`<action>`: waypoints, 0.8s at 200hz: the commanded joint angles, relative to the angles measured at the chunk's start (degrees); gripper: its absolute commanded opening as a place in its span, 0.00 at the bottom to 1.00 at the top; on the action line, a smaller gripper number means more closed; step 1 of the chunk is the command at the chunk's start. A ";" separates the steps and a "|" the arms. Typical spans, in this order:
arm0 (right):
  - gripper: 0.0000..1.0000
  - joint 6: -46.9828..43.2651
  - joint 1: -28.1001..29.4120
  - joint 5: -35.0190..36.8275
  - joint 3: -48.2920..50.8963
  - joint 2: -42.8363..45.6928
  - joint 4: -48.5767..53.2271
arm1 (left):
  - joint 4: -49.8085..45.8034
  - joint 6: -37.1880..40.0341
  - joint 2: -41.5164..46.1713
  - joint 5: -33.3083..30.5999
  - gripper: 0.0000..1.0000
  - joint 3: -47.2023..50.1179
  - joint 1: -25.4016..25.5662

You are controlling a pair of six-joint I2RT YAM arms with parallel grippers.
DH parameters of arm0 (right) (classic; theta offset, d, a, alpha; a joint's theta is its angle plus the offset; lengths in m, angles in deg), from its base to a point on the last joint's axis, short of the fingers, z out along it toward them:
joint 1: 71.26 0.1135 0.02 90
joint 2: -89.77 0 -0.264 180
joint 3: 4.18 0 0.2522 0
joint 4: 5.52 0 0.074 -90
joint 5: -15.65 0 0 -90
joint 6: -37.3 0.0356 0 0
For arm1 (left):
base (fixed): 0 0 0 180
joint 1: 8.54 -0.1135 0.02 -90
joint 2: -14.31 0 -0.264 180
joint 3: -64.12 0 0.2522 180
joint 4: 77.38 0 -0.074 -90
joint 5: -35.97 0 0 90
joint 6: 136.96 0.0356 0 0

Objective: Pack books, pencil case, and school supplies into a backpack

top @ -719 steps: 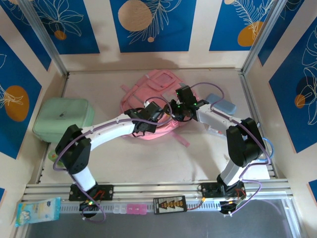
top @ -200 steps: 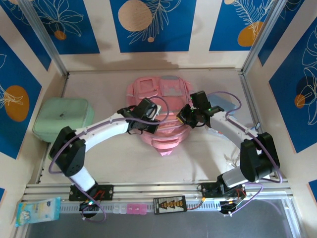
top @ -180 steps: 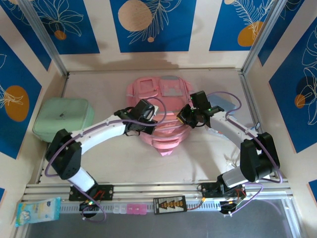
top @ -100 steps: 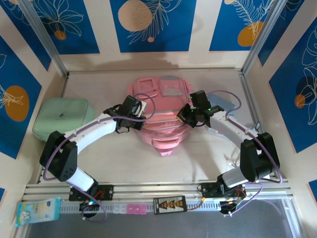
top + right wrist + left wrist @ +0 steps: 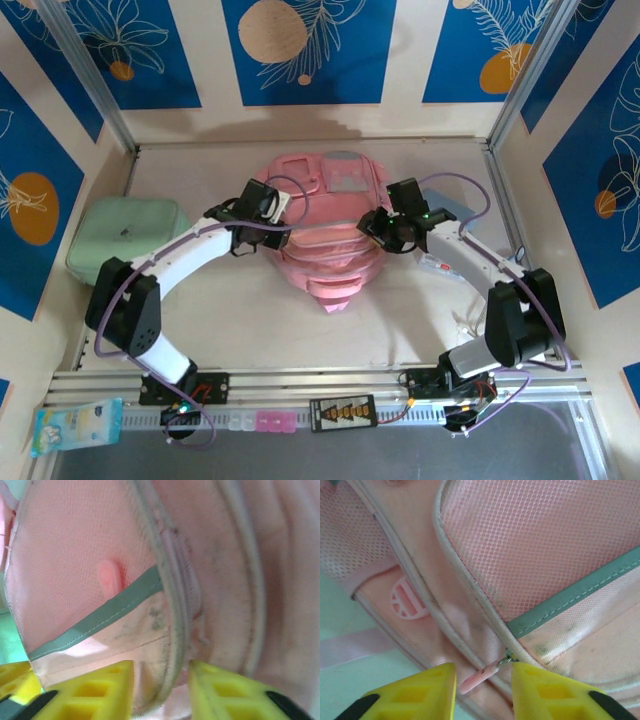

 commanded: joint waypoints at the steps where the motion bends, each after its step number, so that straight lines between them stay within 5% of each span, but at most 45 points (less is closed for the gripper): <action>1: 0.61 -6.40 -1.25 5.36 -2.67 5.69 6.83 | -1.00 -0.78 5.18 -0.82 0.51 -0.30 -1.50; 69: 0.84 -22.20 -16.51 12.06 -3.07 4.84 13.98 | 3.41 -4.72 16.21 -1.34 0.91 2.05 -6.93; 160: 0.91 -25.61 -29.33 8.21 -6.31 -13.32 8.52 | 5.26 -1.98 16.55 -0.81 1.00 3.17 -9.05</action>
